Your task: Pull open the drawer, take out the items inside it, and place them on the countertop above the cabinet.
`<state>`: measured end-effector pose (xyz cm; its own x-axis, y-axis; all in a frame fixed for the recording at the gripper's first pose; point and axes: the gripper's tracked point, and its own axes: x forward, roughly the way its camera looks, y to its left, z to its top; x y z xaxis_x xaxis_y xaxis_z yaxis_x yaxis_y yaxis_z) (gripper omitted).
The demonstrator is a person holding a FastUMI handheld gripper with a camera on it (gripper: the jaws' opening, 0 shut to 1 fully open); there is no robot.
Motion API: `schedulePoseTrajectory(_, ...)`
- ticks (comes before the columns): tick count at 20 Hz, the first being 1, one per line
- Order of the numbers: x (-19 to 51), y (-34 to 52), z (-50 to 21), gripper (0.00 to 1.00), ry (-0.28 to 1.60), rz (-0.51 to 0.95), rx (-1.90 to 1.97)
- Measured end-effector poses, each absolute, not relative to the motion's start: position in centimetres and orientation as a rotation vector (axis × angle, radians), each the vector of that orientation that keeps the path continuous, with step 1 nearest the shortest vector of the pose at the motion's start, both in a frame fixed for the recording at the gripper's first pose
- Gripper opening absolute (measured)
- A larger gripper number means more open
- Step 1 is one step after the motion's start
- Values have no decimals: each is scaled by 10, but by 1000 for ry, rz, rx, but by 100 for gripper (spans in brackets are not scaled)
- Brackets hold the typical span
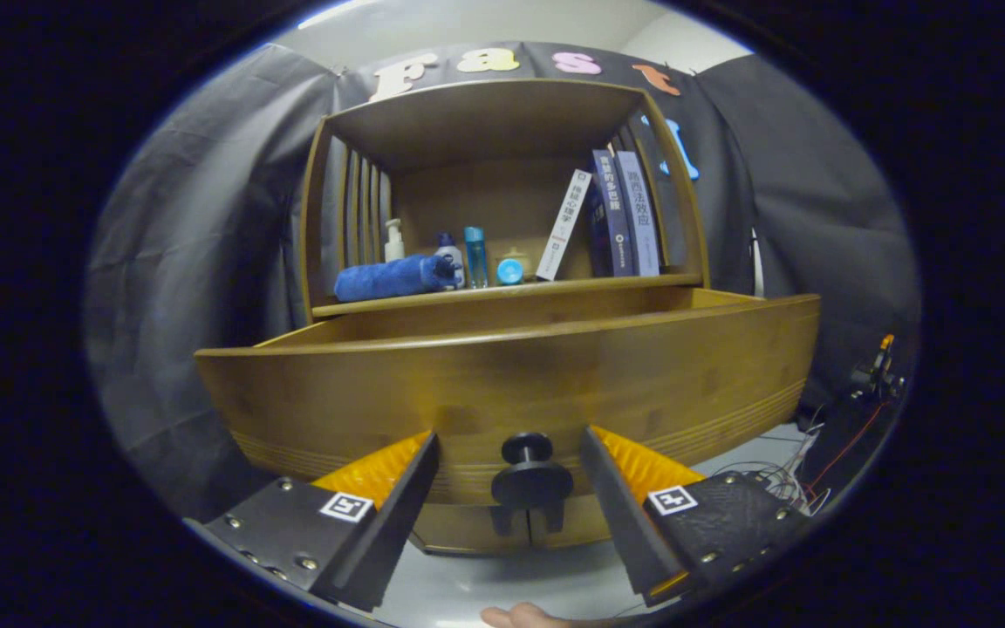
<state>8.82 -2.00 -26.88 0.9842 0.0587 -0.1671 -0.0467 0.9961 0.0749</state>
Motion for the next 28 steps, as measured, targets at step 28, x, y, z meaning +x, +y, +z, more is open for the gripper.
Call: schedulePoseTrajectory(28,246,-2,-289,98,-20,21,69)
